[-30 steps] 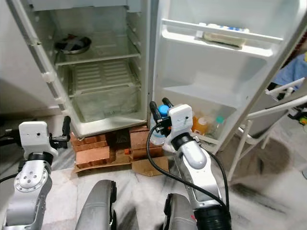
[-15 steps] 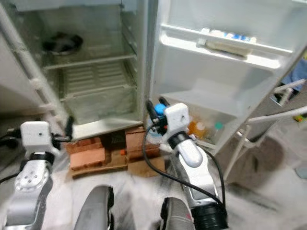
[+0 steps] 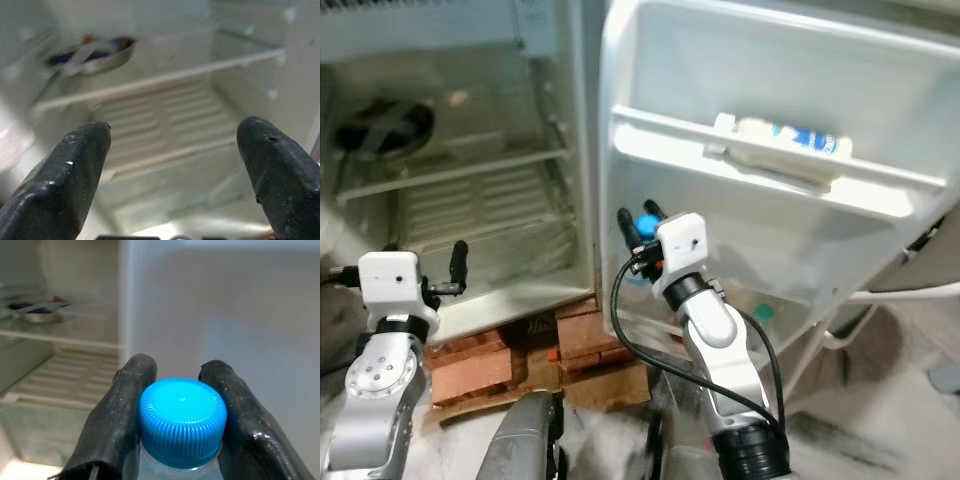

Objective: Restocking fridge

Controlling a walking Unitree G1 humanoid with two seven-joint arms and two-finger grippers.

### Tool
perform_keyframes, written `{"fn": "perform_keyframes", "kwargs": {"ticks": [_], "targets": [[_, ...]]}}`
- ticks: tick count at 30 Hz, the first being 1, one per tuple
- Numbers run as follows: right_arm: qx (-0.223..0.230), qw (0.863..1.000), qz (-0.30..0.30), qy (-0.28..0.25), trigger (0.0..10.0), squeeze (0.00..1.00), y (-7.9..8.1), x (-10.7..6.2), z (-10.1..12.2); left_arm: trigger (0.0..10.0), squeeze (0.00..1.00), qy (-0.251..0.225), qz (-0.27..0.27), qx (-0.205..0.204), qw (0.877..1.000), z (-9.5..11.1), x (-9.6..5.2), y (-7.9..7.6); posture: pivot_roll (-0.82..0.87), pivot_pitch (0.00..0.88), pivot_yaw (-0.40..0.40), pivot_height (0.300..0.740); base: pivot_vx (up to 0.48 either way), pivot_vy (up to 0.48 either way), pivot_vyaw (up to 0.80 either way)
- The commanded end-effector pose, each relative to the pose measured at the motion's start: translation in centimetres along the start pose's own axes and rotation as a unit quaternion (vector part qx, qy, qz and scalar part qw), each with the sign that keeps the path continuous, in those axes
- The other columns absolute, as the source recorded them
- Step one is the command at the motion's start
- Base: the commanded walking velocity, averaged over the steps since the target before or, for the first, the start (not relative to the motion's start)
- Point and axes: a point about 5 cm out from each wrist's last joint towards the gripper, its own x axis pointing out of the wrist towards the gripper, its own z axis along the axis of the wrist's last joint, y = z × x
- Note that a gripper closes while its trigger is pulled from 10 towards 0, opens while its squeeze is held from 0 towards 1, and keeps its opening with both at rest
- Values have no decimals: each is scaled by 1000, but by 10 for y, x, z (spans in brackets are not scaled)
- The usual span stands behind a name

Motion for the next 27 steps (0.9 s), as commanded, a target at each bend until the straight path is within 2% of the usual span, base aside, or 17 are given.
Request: {"fn": "perform_keyframes", "kwargs": {"ticks": [1, 6, 23, 27], "targets": [[-20, 1000, -23, -8, 10000, 0, -14, -4, 4, 10000, 0, 11, -10, -3, 1000, -2, -3, -7, 116, 77, -25, 642, 0, 0, 0], [-17, 1000, -19, -6, 10000, 0, -13, -5, 3, 10000, 0, 41, -11, -6, 999, -11, -7, -6, 119, 77, -27, 642, 0, 0, 0], [0, 1000, 1, 2, 10000, 0, -11, -9, 2, 10000, 0, 61, -22, -3, 998, -15, -13, -4, 119, 86, -26, 642, 0, 0, 0], [9, 1000, 7, 2, 10000, 0, -10, -9, 2, 10000, 0, 62, -23, -3, 998, -15, -12, -4, 119, 86, -26, 617, 0, 0, 0]]}}
